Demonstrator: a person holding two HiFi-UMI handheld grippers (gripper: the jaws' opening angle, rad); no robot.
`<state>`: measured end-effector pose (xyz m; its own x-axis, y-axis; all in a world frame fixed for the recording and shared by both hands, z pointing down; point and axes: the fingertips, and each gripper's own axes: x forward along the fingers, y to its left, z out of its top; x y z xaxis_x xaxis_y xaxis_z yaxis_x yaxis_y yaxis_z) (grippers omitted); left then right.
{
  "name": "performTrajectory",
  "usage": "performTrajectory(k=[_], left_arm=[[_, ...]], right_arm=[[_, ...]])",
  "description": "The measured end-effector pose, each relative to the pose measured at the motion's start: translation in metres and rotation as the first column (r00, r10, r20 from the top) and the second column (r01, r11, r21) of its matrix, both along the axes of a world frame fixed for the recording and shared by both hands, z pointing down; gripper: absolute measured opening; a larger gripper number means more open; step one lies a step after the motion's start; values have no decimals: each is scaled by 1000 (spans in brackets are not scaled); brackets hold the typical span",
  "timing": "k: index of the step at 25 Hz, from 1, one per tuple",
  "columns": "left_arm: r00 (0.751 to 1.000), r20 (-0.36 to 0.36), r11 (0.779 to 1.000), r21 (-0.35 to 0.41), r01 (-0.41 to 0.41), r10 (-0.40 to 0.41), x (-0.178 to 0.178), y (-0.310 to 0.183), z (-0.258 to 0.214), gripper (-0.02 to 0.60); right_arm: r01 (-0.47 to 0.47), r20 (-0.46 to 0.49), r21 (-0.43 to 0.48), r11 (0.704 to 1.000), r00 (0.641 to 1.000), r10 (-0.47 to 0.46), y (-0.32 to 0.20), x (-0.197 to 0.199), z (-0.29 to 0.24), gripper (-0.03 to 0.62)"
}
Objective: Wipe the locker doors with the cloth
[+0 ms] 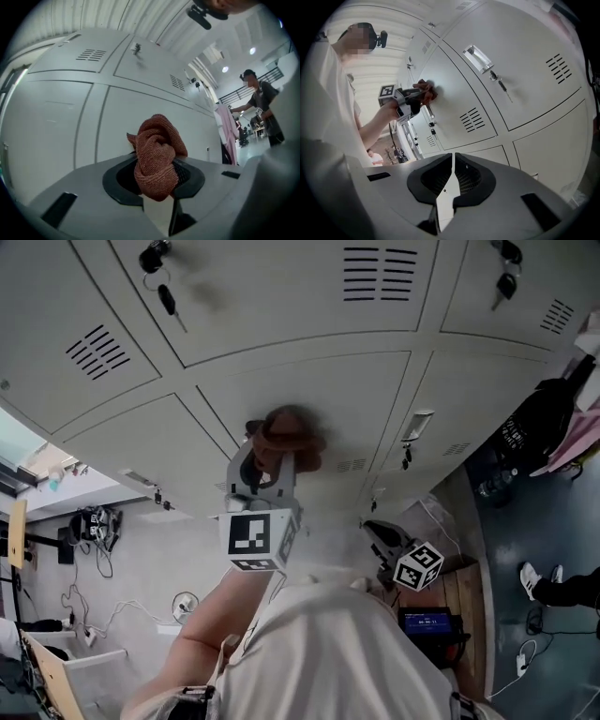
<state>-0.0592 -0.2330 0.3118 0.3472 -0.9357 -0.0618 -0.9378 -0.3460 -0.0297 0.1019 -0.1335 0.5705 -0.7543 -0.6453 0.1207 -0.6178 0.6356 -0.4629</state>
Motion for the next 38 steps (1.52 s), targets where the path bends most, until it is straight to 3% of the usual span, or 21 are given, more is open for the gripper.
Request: performTrajectory(k=[6, 11, 15, 18, 21, 24, 28, 32, 36, 38], left_arm=[[986, 48, 987, -2, -163, 163, 86, -7, 0, 114], [953, 51, 954, -63, -295, 298, 153, -13, 18, 114], [933, 72, 935, -53, -350, 354, 193, -16, 15, 112], [932, 43, 933, -36, -358, 360, 200, -17, -1, 112], [956, -6, 956, 4, -293, 293, 172, -14, -14, 112], [979, -46, 980, 25, -198, 199, 118, -11, -19, 112], [996, -93, 999, 47, 4, 0, 28, -2, -19, 113], [977, -109, 979, 70, 192, -184, -49, 6, -14, 114], [948, -89, 940, 129, 315, -305, -87, 14, -31, 114], [948, -68, 936, 153, 317, -310, -87, 15, -42, 114]], right_arm=[[-70, 8, -6, 998, 998, 70, 9, 28, 4, 29], [-109, 14, -14, 994, 994, 110, 13, 51, 5, 29], [-102, 19, -24, 994, 995, 103, 12, 61, 8, 29], [-77, 24, -26, 997, 997, 77, 8, 61, 9, 29], [-43, 33, -21, 999, 999, 44, 1, 57, 6, 29], [6, 31, -15, 1000, 1000, -6, -6, 51, 5, 29], [59, 16, -16, 998, 998, -59, -11, 43, 4, 29], [103, 6, -2, 995, 995, -103, -16, 30, 0, 29], [113, 5, 1, 994, 994, -113, -21, 19, 0, 29], [121, 10, 5, 993, 993, -121, -21, 11, -1, 29]])
